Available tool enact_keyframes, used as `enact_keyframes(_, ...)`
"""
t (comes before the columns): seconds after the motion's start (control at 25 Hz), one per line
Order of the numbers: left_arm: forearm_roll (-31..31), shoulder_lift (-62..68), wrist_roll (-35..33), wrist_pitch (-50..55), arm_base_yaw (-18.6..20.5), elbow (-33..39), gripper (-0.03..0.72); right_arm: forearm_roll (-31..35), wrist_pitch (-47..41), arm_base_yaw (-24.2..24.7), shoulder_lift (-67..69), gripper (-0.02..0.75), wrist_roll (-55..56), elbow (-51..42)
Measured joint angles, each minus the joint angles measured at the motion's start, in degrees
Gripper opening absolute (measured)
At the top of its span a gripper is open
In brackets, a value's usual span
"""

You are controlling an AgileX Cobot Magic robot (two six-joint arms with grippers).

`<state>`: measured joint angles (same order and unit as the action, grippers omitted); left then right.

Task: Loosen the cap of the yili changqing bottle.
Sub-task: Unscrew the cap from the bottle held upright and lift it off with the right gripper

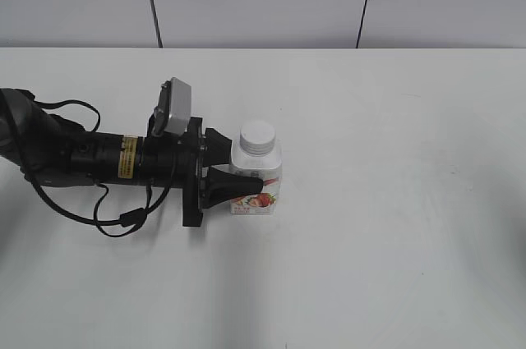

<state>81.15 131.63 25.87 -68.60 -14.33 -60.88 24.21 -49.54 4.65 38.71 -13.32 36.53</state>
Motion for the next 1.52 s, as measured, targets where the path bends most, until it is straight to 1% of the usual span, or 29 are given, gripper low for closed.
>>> enact_keyframes(0.12,0.0,0.0,0.0,0.0,0.0,0.0,0.358,-0.7,-0.6,0.0,7.1,0.522,-0.8,3.4)
enact_keyframes(0.24,0.0,0.0,0.0,-0.1,0.0,0.0,0.358,-1.3,-2.6,0.0,15.5,0.522,-0.8,8.8)
enact_keyframes(0.36,-0.1,0.0,0.0,-0.1,0.0,0.0,0.358,-1.5,-5.2,-0.1,22.7,0.522,0.9,15.0)
enact_keyframes(0.44,-0.1,0.0,0.0,0.0,0.0,0.0,0.358,-1.9,-6.6,-1.1,27.7,0.522,3.1,19.1)
enact_keyframes(0.52,-0.1,0.0,0.0,-0.1,0.0,0.0,0.358,-5.1,-7.8,-4.5,33.1,0.522,7.5,23.7)
enact_keyframes(0.68,-0.2,0.0,0.0,-0.1,0.0,0.0,0.358,-13.6,-11.5,-13.8,44.4,0.522,20.9,33.6)
enact_keyframes(0.76,-0.2,0.0,0.0,-0.1,-0.1,0.0,0.358,-15.0,-15.1,-16.9,50.3,0.522,26.3,39.6)
enact_keyframes(0.88,-0.3,0.0,0.0,-0.1,-0.1,0.0,0.358,-14.1,-19.0,-20.1,58.4,0.522,31.5,47.5)
enact_keyframes(1.08,-0.5,0.0,0.0,-0.1,-0.1,0.0,0.358,-10.4,-19.6,-25.8,65.8,0.522,33.5,57.6)
enact_keyframes(1.24,-0.5,0.0,0.0,0.0,-0.1,0.0,0.358,-9.6,-19.7,-30.3,69.1,0.522,36.6,62.3)
enact_keyframes(1.4,-0.6,0.0,0.0,0.0,-0.1,0.0,0.358,-9.1,-19.8,-33.2,73.7,0.522,39.1,64.8)
enact_keyframes(1.52,-0.8,0.0,0.0,0.0,-0.1,0.0,0.358,-7.2,-19.7,-34.6,76.2,0.522,40.4,65.4)
